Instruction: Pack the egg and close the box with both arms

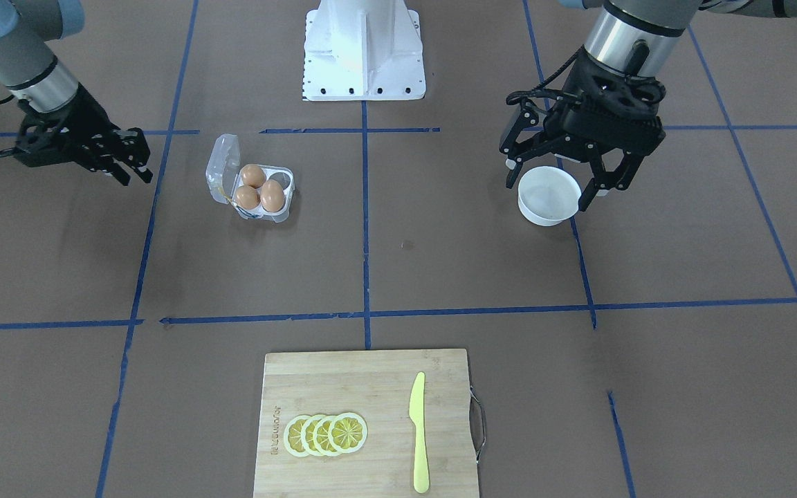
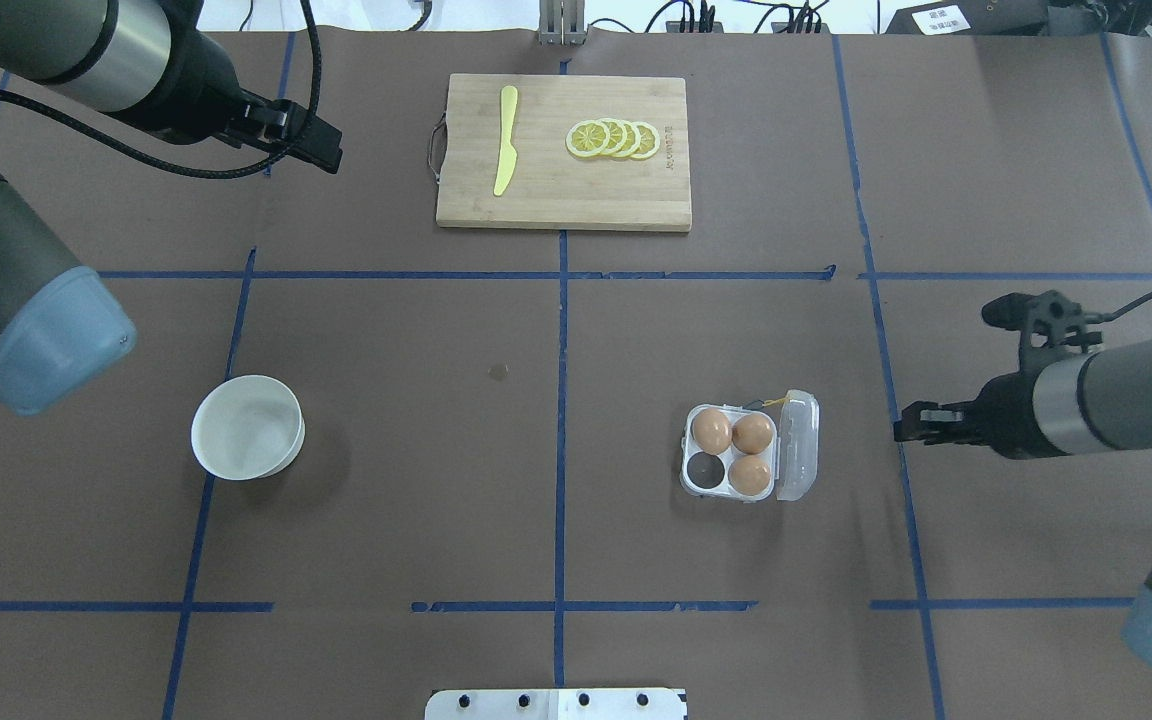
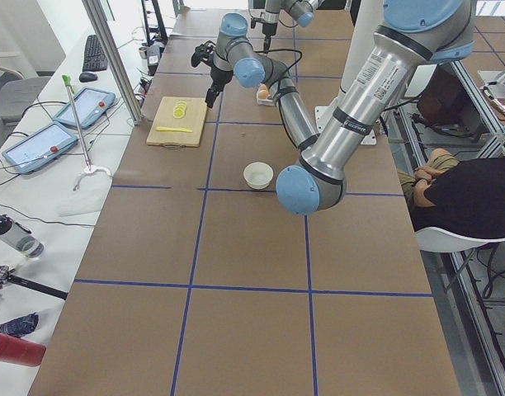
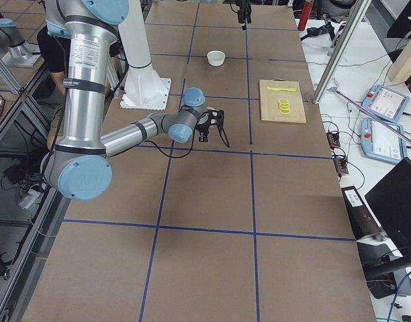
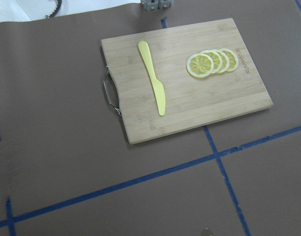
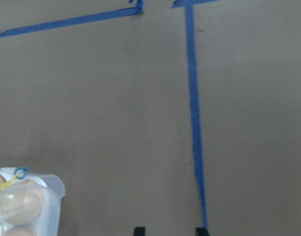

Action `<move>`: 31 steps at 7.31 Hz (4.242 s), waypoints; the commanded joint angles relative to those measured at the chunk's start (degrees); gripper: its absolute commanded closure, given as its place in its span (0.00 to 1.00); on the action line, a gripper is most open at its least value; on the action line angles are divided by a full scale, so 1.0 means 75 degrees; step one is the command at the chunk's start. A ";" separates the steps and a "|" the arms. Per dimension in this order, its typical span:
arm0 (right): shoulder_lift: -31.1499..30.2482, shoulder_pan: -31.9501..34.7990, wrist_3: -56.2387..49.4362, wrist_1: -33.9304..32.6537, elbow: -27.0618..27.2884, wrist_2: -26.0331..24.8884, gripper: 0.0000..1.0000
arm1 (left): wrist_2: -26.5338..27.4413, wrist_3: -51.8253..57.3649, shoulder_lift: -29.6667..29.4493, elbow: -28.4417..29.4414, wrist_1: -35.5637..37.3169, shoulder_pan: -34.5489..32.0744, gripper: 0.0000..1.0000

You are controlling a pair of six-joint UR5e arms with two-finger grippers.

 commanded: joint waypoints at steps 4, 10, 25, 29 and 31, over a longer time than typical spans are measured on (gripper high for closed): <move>0.0807 -0.0789 0.0623 -0.0121 0.0082 -0.0660 1.00 | -0.0008 0.0089 0.0000 -0.0152 -0.0014 -0.0116 0.00; 0.3534 -0.0929 0.0692 -0.2964 0.0105 -0.0672 1.00 | -0.0078 0.0089 0.0012 -0.0152 -0.0014 -0.0186 0.00; 0.3510 0.2672 -0.4625 -0.6283 0.0058 0.1258 0.00 | -0.0606 0.7682 0.2718 0.2004 -0.0014 -0.4522 0.00; 0.2216 0.6246 -1.0321 -0.6215 -0.2101 0.3660 0.00 | -0.0641 0.7671 0.2882 0.2578 -0.0049 -0.4907 0.00; 0.1807 0.6640 -1.0956 -0.6227 -0.2484 0.3362 0.00 | -0.1210 0.7578 0.3152 0.2625 -0.0037 -0.5049 0.00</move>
